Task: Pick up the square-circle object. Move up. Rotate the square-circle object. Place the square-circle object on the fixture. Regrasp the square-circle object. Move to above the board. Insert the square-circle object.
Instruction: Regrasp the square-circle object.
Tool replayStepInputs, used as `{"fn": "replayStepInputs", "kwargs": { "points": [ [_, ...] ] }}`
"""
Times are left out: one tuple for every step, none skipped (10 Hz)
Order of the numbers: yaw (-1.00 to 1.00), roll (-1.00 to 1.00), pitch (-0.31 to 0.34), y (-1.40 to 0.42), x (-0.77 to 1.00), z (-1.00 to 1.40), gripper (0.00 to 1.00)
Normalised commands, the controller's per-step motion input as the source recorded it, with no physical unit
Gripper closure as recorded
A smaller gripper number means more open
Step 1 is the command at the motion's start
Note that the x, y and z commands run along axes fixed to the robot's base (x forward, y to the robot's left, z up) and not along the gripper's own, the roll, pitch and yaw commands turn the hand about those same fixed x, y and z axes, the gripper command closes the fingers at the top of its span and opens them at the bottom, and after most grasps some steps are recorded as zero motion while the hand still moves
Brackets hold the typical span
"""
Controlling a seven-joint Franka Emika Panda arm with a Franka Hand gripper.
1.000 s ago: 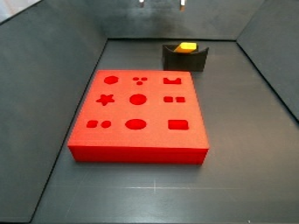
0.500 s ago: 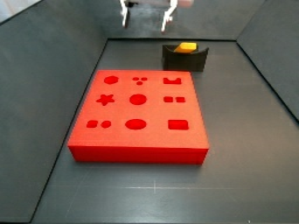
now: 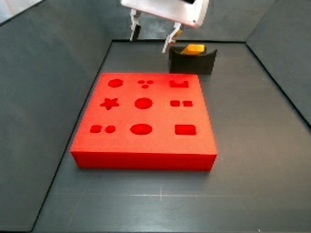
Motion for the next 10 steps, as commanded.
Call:
{"fn": "replayStepInputs", "kwargs": {
  "points": [
    [-1.0, 0.72, -0.221, -0.02, -0.01, 0.0, 0.0],
    [-1.0, 0.71, -0.243, -0.01, -0.03, 0.0, 0.0],
    [-1.0, 0.71, -0.257, -0.01, -0.04, 0.0, 0.0],
    [-1.0, 0.69, -0.29, -0.01, -0.04, 0.0, 0.0],
    [-1.0, 0.67, -0.307, -0.01, -0.05, 0.01, 0.0],
    [-1.0, 0.66, -0.319, -0.01, -0.06, 0.01, 0.0],
    [-1.0, 0.64, -0.324, -0.01, -0.06, 0.01, 0.0],
    [-1.0, 0.63, -0.323, -0.01, -0.05, 0.0, 0.0],
    [-1.0, 0.61, -0.309, -0.01, -0.05, 0.0, 0.0],
    [-1.0, 0.6, -0.29, 0.0, -0.04, 0.0, 0.0]
  ]
}}
